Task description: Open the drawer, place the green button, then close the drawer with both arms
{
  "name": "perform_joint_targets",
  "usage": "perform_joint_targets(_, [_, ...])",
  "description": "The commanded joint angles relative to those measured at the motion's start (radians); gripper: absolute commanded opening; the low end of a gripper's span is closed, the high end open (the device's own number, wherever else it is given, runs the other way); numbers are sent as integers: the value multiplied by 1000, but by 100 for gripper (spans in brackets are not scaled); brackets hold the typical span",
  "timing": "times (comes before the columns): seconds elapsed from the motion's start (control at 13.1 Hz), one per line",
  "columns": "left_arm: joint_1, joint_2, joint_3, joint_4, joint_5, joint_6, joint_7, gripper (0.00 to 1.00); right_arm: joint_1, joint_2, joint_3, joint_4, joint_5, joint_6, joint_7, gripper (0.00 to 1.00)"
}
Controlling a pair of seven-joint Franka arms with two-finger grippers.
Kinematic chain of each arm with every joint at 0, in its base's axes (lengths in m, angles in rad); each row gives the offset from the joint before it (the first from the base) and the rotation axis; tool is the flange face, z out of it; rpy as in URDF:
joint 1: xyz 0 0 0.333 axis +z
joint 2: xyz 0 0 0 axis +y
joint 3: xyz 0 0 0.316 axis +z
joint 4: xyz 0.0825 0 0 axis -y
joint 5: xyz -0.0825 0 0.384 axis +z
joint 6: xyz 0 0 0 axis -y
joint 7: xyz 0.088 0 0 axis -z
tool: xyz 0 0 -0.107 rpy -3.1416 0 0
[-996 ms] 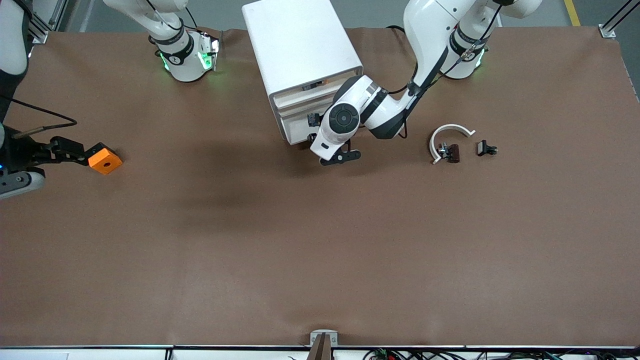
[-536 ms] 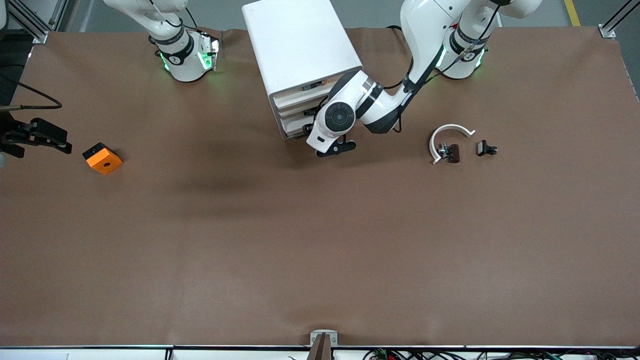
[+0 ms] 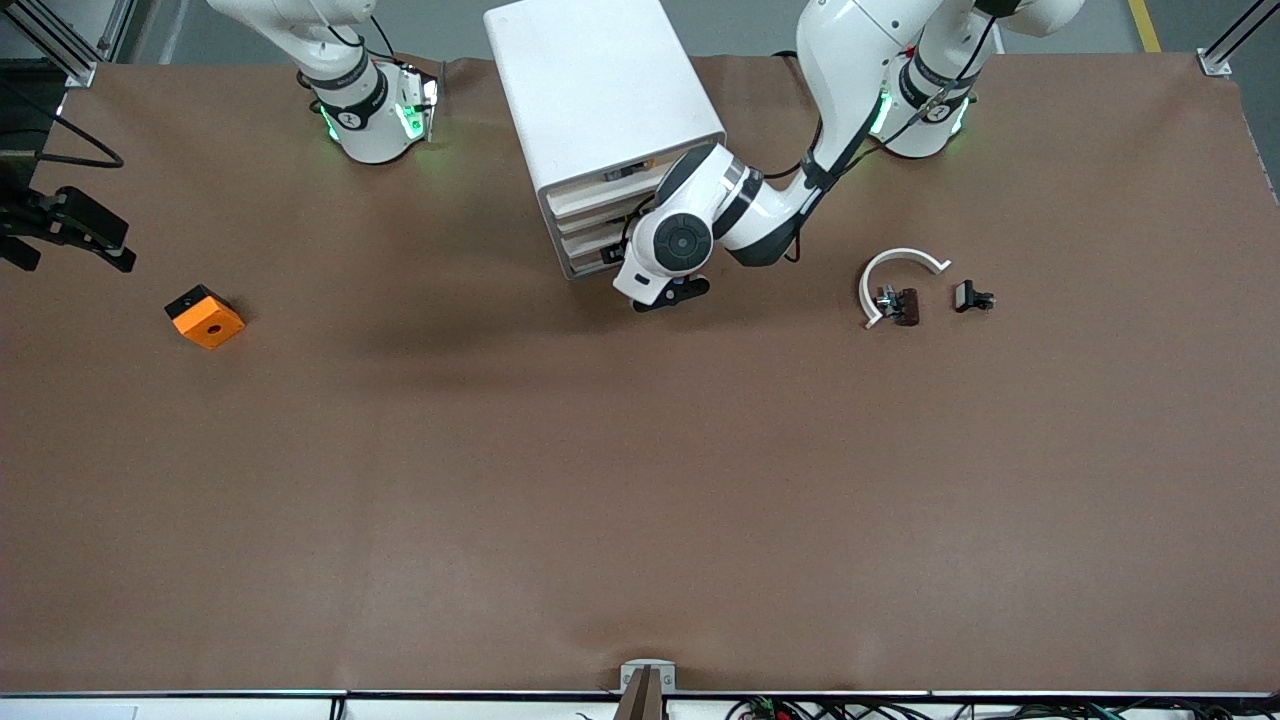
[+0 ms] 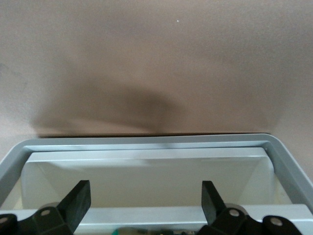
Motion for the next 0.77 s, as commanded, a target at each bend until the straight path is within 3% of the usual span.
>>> perform_joint_targets(0.0, [28,-2,3,53,-14,-18,-18,100,-15,5,16,13,8,-11,15,100])
perform_joint_targets(0.23, [122,-43,41,142,39,-100,-31,100,-15,5,16,17,8,-10,15,100])
perform_joint_targets(0.46, [253,-93,49,283,194,-327,-52,100,-15,5,16,19,9,-13,15,100])
perform_joint_targets(0.69, [306,-193,49,323,419,-380,-55,100,-12,6,17,17,9,-13,15,100])
